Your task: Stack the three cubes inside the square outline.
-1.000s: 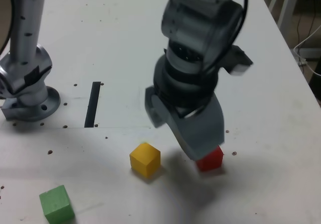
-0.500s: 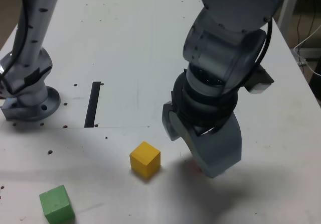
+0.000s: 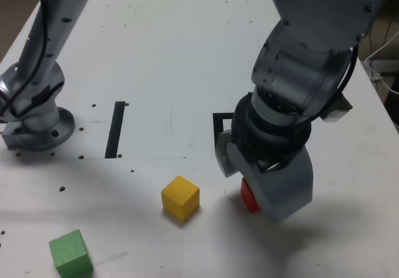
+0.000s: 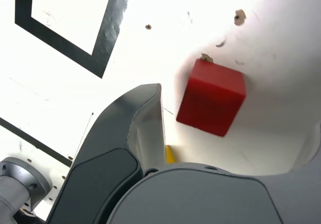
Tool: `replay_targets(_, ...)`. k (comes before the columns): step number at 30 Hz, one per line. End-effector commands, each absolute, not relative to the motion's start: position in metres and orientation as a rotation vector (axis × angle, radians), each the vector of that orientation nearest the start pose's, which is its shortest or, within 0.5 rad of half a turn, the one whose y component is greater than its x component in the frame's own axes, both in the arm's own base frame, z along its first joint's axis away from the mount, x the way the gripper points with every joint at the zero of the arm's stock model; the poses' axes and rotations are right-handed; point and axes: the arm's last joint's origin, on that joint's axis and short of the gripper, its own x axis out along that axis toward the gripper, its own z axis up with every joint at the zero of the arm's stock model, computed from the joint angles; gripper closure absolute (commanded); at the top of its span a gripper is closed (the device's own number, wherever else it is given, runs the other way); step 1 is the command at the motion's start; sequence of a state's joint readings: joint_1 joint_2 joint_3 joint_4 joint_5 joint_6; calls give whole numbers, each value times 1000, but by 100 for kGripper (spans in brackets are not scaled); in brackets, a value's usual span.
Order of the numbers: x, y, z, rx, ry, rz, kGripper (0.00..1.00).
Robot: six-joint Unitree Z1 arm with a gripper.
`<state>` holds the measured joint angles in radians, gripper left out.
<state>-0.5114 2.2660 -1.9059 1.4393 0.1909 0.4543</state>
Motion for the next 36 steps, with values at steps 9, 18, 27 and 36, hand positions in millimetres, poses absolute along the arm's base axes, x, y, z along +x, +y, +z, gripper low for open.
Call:
replay_targets(9, 378, -195, 226, 936, 1670, -638, 5)
replay_targets(18, 379, -195, 216, 935, 1696, -645, 13)
replay_targets(27, 381, -196, 208, 934, 1717, -637, 32)
replay_targets(36, 381, -197, 202, 945, 1741, -613, 62)
